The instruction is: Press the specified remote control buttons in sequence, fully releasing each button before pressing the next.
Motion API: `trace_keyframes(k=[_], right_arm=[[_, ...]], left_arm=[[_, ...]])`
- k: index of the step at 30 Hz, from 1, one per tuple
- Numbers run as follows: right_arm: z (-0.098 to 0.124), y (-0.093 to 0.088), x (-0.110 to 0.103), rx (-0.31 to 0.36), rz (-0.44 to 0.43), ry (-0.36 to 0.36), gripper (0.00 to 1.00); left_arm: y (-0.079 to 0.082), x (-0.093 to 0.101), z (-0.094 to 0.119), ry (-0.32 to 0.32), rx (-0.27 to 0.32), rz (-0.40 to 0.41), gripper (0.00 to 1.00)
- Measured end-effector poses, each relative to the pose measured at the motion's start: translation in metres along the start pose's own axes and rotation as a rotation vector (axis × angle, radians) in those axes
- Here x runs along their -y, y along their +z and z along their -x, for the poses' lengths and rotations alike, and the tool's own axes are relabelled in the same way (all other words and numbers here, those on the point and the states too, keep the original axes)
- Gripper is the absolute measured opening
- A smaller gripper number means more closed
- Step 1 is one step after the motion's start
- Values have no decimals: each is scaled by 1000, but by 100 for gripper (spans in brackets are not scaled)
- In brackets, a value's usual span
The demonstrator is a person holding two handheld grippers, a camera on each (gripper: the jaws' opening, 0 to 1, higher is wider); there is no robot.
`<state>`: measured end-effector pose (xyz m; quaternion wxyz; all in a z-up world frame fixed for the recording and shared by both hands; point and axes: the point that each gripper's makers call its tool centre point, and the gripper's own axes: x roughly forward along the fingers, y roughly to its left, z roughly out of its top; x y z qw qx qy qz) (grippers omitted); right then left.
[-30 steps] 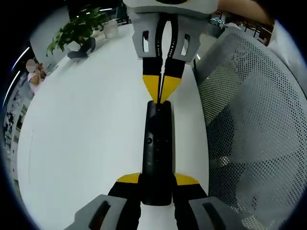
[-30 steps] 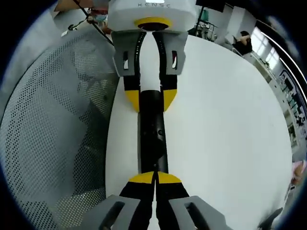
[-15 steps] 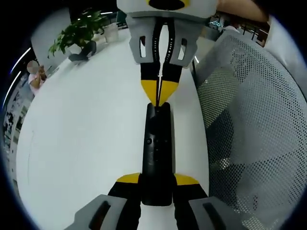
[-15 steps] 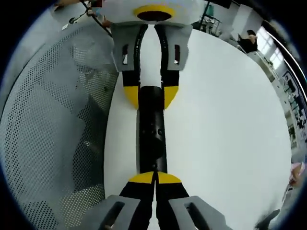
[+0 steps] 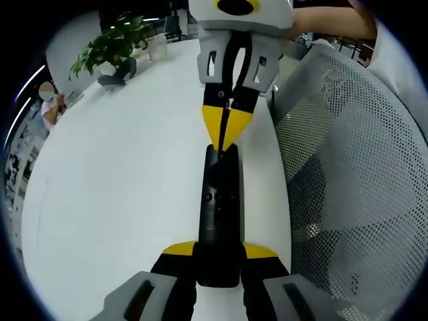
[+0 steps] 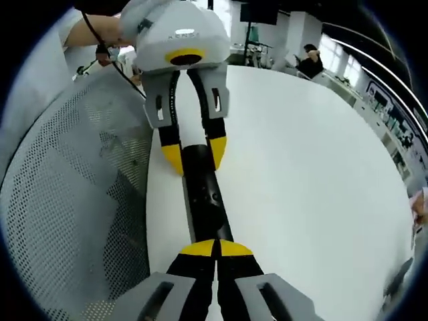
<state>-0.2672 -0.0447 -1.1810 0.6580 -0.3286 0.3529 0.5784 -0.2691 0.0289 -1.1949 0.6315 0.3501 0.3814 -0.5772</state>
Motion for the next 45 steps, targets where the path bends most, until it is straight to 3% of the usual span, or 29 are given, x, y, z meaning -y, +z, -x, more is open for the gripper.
trace_keyframes(k=[8,15,17,19,22,26,29,34,37,45], right_arm=[[-2,-1,1,-45,86,13,0],[-4,0,0,-142,253,-2,0],[-4,-1,1,-134,236,-2,0],[-3,0,2,-63,94,-9,0],[-1,1,3,32,-42,-8,0],[0,7,5,130,-160,-23,0],[0,14,2,139,-118,-27,0],[-9,8,-1,23,35,-21,0],[-9,11,-2,21,63,-25,0],[-11,10,-2,-109,283,-16,0]], left_arm=[[0,0,0,-3,-1,1,23],[0,0,0,-6,5,4,23],[0,0,0,-6,5,3,23],[0,0,0,-7,4,4,23],[0,0,0,-7,3,4,23],[0,0,1,0,1,2,22],[0,0,1,2,-1,2,22],[0,0,0,1,-5,3,22],[0,0,0,2,-5,4,22],[0,0,0,1,0,6,22]])
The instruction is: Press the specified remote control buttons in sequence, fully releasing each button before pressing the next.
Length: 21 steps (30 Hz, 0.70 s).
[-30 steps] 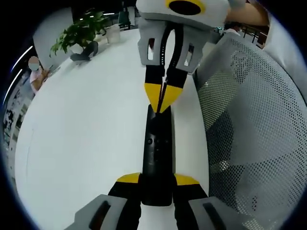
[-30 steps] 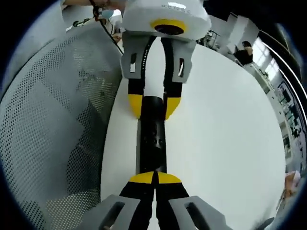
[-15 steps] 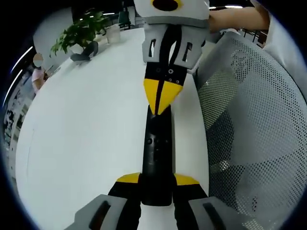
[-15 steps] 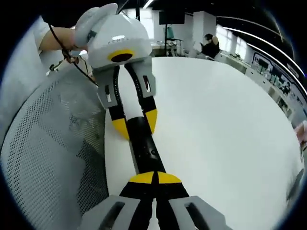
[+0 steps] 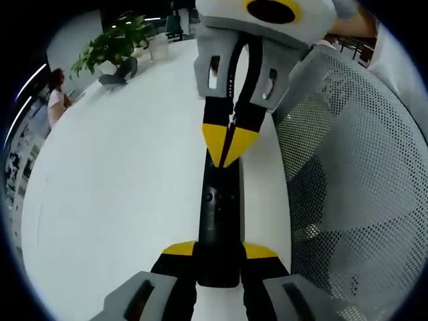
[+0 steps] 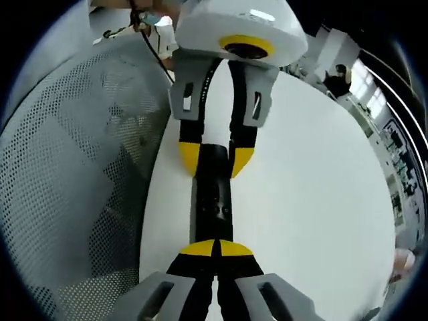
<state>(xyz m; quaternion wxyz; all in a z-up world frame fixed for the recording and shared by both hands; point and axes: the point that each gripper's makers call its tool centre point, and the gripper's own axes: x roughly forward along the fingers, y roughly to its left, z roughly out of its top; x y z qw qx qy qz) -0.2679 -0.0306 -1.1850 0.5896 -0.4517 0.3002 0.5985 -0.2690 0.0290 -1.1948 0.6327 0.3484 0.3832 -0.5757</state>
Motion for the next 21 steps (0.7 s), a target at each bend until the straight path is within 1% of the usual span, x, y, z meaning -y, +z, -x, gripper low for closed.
trace_keyframes(k=[3,5,6,8,9,10,11,12,15,18,19,20,21], right_arm=[[0,0,1,6,-19,4,0],[1,0,2,54,-104,8,0],[2,0,2,85,-160,12,0],[3,-1,2,120,-221,22,0],[3,0,1,143,-265,30,0],[4,-1,2,147,-289,18,4],[4,-1,3,146,-278,13,6],[4,-1,2,141,-265,14,7],[2,-1,2,128,-226,5,6],[2,0,4,127,-215,8,7],[1,0,3,122,-204,14,6],[1,1,0,118,-184,38,5],[1,1,1,106,-154,31,5]], left_arm=[[0,0,0,-3,-3,-3,22],[0,0,0,-3,-4,-4,22],[0,0,0,-2,-4,-3,22],[0,0,0,-1,-2,-2,22],[0,0,0,0,-1,-1,22],[0,0,0,0,-1,-1,22],[0,0,0,0,-1,-1,22],[0,0,0,0,0,-1,22],[0,0,0,-1,2,0,23],[0,0,0,-1,7,2,23],[0,0,0,-1,9,3,23],[0,0,0,-1,13,5,23],[0,0,0,-1,17,6,23]])
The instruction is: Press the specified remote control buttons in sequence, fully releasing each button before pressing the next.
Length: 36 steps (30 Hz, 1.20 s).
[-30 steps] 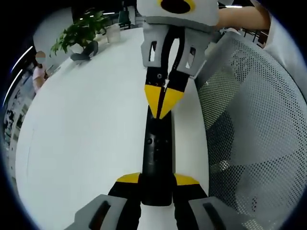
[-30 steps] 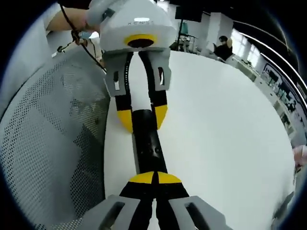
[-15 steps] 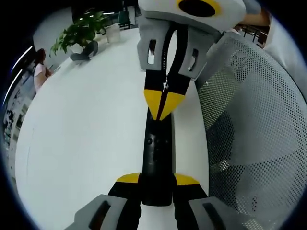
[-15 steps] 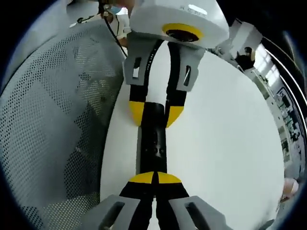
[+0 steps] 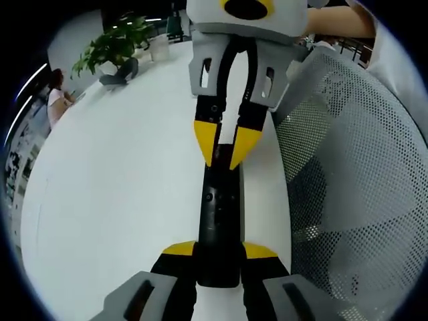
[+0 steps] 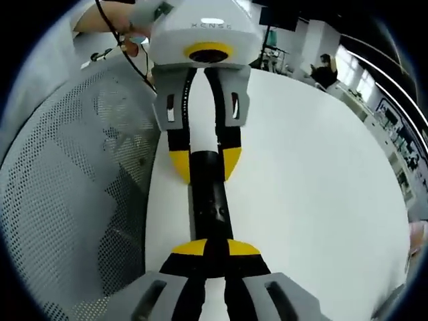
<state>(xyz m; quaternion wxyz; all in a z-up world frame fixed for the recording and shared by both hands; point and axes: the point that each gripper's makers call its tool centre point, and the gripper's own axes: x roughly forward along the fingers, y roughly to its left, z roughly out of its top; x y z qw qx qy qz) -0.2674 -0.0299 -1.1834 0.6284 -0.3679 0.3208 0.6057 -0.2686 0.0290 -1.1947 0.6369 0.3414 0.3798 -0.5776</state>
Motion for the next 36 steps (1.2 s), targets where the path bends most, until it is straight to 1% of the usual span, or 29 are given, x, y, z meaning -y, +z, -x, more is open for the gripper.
trace_keyframes(k=[2,4,5,8,9,10,12,14,16,17,20,21,22,23,25,27,28,31,33,34,36], right_arm=[[-1,1,-2,-9,39,10,5],[-1,1,-2,-32,76,29,5],[-2,2,-2,-52,75,43,5],[-3,1,-2,-110,109,88,5],[-3,1,-2,-139,101,104,5],[-4,1,-2,-154,93,110,5],[-5,2,-2,-196,119,114,5],[-6,2,-2,-204,116,120,5],[-4,0,-1,-195,92,127,5],[-4,1,-1,-159,32,128,5],[-3,1,0,-65,-1,106,5],[-2,2,0,-8,-13,92,5],[-1,2,-1,31,-31,86,5],[-1,2,0,73,-71,80,5],[-1,2,0,108,-56,67,5],[-1,2,-2,109,-44,57,6],[-2,5,-2,116,-16,51,6],[-4,7,-1,113,1,61,6],[-5,8,-1,97,14,73,6],[-5,8,-1,67,27,82,6],[-6,7,-2,-11,99,91,6]], left_arm=[[0,0,0,1,5,2,23],[0,0,0,1,11,2,23],[0,0,0,1,14,2,23],[0,0,0,0,23,5,23],[0,0,0,0,25,7,23],[0,0,0,1,26,10,23],[0,0,0,1,26,18,23],[0,0,0,4,25,18,23],[0,0,0,2,31,17,22],[0,0,0,2,33,16,22],[0,0,0,2,43,16,22],[0,0,0,3,45,17,22],[1,0,0,2,47,18,22],[1,0,0,2,50,18,22],[1,0,0,3,51,17,22],[1,0,0,3,53,18,22],[1,0,0,3,54,18,22],[1,-1,-1,3,56,18,22],[0,-1,-1,3,57,18,22],[0,-1,-1,3,58,19,22],[1,-1,-1,3,62,21,22]])
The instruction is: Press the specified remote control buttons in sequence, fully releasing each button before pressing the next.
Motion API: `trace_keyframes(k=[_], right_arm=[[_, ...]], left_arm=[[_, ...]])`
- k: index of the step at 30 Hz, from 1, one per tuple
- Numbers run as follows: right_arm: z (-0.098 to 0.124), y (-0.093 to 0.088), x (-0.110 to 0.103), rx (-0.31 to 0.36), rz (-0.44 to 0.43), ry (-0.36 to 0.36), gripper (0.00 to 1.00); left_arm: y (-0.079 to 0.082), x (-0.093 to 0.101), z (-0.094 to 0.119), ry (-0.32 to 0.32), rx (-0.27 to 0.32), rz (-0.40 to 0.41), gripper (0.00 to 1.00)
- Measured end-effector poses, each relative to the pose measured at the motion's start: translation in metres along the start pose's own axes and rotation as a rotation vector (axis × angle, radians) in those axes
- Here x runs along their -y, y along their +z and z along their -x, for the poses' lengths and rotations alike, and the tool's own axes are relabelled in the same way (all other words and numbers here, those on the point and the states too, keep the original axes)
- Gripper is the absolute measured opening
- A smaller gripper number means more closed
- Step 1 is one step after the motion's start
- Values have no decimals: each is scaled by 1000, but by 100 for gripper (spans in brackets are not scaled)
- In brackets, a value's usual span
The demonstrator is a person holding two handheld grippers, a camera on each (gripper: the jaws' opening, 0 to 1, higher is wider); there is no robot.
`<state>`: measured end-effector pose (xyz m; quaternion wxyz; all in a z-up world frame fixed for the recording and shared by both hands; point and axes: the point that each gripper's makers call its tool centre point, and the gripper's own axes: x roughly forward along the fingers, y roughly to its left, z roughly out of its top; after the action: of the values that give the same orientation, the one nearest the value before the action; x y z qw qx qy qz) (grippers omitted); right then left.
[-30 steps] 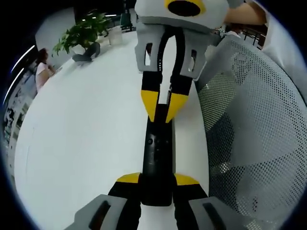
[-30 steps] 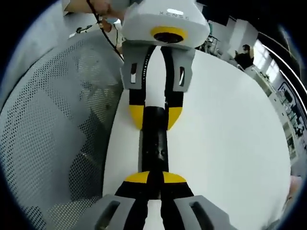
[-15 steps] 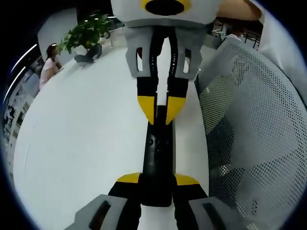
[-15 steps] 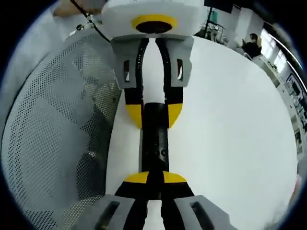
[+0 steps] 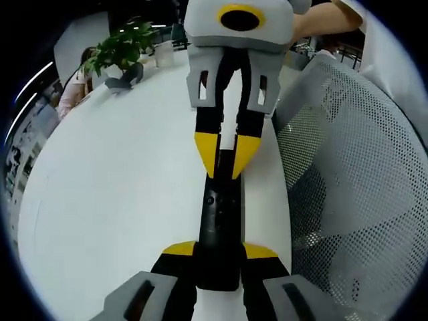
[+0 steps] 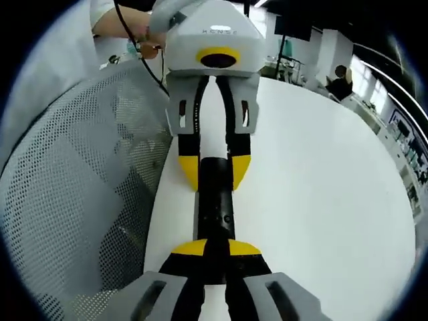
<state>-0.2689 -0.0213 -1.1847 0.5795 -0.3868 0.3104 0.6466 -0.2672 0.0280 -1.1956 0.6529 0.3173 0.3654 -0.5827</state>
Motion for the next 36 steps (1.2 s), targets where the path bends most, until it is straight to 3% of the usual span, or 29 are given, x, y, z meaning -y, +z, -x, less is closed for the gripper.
trace_keyframes(k=[3,6,7,13,17,19,21,23,26,30,34,36], right_arm=[[-2,0,-1,-119,37,27,6],[-4,1,2,-143,-4,45,6],[-3,0,2,-134,-76,46,6],[-1,0,4,10,-210,-29,5],[0,2,7,116,-395,-112,5],[0,3,5,103,-357,-134,5],[0,4,5,50,-237,-160,5],[-2,6,3,-3,-120,-144,5],[-5,7,0,-85,80,-66,3],[-5,6,2,-103,33,-11,3],[-5,6,5,-68,-195,23,3],[-4,5,5,-33,-215,0,3]], left_arm=[[0,0,0,1,4,2,22],[0,-1,0,3,11,6,22],[0,-1,0,4,13,7,22],[0,-1,0,8,31,14,22],[0,-1,0,10,44,19,23],[0,-1,0,11,49,21,23],[0,-1,0,10,51,19,23],[1,-1,0,8,51,16,23],[1,-1,0,7,49,14,23],[1,-1,1,10,59,23,23],[1,-1,0,10,64,21,23],[1,-1,0,10,62,21,23]])
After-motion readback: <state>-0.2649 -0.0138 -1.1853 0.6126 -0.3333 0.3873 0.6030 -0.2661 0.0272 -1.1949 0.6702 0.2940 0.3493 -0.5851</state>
